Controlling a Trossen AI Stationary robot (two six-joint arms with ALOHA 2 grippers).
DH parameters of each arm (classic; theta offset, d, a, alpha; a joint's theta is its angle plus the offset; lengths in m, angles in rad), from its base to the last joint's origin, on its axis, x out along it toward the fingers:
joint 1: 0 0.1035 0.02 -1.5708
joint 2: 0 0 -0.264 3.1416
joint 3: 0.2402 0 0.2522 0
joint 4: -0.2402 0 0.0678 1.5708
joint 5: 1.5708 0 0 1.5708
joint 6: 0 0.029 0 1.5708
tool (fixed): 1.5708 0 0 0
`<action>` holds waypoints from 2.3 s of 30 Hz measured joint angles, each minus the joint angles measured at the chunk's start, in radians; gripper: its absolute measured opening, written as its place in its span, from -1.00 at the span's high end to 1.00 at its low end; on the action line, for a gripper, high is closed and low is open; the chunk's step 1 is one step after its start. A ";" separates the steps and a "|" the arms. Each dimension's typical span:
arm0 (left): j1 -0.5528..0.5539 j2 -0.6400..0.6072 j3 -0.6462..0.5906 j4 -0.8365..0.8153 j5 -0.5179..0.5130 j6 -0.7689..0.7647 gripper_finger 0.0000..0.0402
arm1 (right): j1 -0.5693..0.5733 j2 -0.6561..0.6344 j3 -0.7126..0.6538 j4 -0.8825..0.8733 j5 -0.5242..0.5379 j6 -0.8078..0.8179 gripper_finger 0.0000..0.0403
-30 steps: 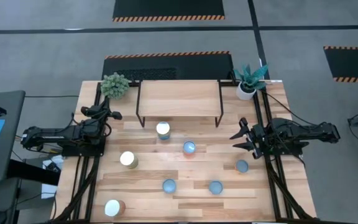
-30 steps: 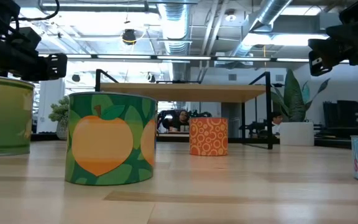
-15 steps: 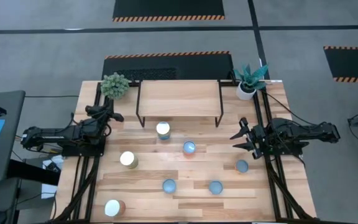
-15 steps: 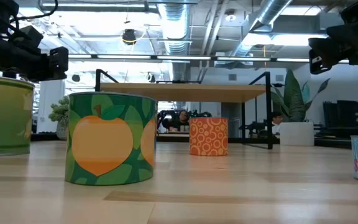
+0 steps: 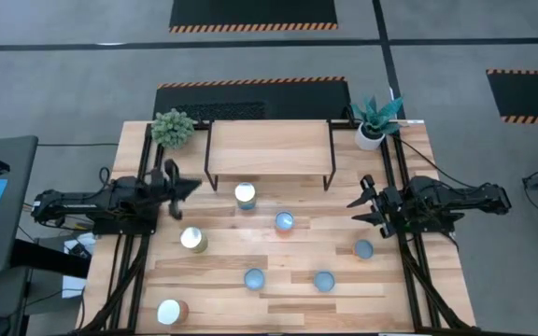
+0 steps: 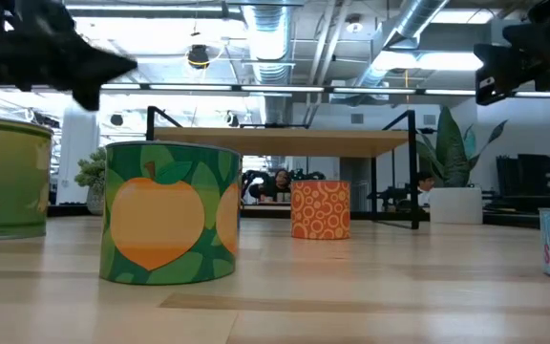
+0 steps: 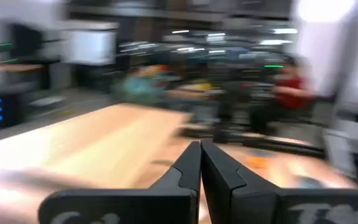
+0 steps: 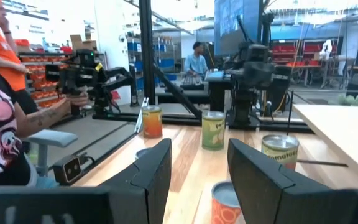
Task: Pick and place cans onto a shelf
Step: Put the canned pears on the shelf
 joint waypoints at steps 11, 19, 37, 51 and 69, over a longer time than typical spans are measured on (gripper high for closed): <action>0.000 0.000 0.000 0.018 0.340 -0.123 1.00 | 0.001 0.000 0.000 -0.011 0.000 0.001 0.10; 0.000 0.000 0.090 -0.001 0.554 -0.136 1.00 | 0.001 0.000 0.000 -0.011 0.000 0.001 0.10; 0.000 0.000 0.228 -0.484 0.438 -0.053 0.37 | 0.001 0.000 0.000 -0.014 0.000 0.001 0.10; -0.033 0.184 0.475 -0.715 0.311 -0.103 0.20 | 0.000 0.000 0.000 -0.015 0.001 -0.008 0.10; -0.065 0.855 0.807 -1.266 0.267 -0.211 0.20 | 0.000 0.000 0.000 -0.076 0.001 -0.007 0.10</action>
